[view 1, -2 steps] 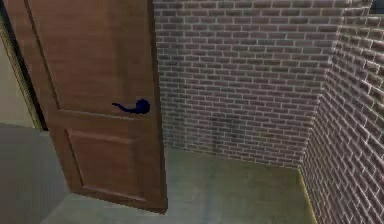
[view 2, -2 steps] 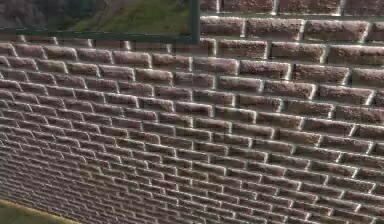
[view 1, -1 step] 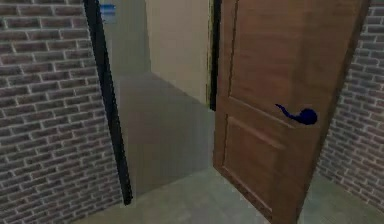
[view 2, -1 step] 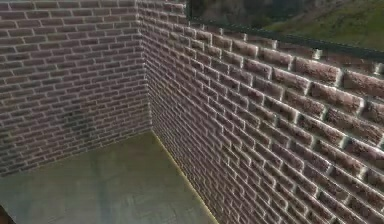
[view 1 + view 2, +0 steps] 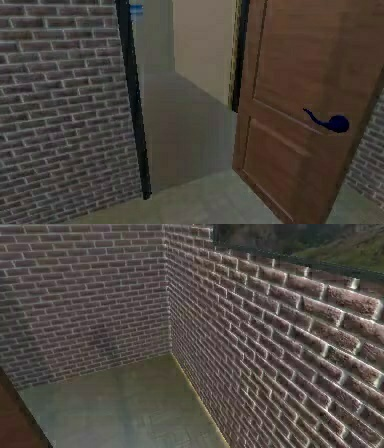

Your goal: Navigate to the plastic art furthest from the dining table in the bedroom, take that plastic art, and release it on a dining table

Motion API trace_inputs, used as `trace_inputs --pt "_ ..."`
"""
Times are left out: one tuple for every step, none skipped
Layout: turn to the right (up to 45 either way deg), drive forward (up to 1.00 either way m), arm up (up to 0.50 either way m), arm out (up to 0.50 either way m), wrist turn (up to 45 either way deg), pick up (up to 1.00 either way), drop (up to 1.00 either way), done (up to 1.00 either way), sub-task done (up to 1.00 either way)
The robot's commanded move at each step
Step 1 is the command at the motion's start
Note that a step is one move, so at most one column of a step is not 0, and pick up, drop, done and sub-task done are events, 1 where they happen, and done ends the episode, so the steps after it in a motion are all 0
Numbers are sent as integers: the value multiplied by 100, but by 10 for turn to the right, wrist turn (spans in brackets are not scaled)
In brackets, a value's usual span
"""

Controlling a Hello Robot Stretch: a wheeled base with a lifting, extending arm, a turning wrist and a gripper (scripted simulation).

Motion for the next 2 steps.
trace_inputs --pt "0 100 0 0 0 0 0 0 0" --pt "0 45 0 0 0 0 0 0 0"
